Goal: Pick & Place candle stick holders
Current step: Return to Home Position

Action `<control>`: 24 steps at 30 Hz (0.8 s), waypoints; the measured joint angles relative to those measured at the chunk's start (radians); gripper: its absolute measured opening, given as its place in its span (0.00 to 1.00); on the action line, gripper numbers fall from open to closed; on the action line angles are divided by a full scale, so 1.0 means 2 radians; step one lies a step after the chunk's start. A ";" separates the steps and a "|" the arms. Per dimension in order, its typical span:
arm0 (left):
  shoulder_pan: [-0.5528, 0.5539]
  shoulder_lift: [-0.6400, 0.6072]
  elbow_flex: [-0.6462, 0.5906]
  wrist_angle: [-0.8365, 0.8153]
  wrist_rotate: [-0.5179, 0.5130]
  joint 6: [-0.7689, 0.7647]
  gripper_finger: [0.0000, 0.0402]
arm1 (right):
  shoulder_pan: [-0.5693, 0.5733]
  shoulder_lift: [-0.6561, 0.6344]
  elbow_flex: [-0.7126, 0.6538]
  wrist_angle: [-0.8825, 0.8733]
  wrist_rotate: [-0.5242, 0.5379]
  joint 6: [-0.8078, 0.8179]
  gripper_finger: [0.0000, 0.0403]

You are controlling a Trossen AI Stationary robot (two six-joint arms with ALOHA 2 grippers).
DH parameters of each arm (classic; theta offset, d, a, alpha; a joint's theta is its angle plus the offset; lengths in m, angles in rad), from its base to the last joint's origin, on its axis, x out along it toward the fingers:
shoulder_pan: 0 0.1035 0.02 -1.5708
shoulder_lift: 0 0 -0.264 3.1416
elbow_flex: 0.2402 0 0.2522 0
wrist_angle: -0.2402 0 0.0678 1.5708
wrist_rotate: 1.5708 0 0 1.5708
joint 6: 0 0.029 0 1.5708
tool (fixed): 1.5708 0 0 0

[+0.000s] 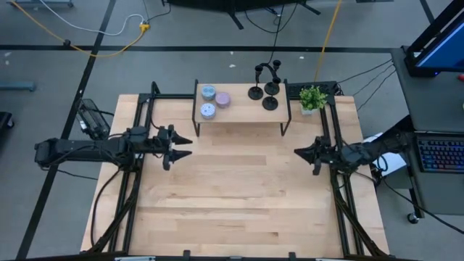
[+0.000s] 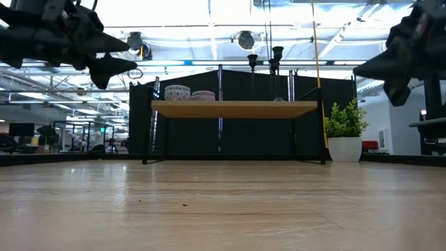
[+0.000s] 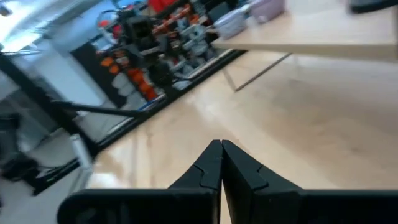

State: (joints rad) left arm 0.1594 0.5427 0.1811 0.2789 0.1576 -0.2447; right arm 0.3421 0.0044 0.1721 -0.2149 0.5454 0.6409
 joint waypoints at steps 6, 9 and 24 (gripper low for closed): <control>0.072 -0.001 0.000 0.007 0.058 0.019 0.60 | -0.071 0.000 0.000 -0.004 -0.016 -0.015 0.00; 0.113 -0.001 0.000 0.007 0.102 0.016 0.60 | -0.112 0.000 0.000 -0.004 -0.057 -0.016 0.00; 0.123 -0.092 0.000 -0.014 0.197 0.013 0.60 | -0.198 0.000 0.000 0.045 -0.145 -0.062 0.00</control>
State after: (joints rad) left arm 0.4049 0.3592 0.1802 0.2516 0.5509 -0.2192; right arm -0.0540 0.0036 0.1719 -0.1257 0.2557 0.5162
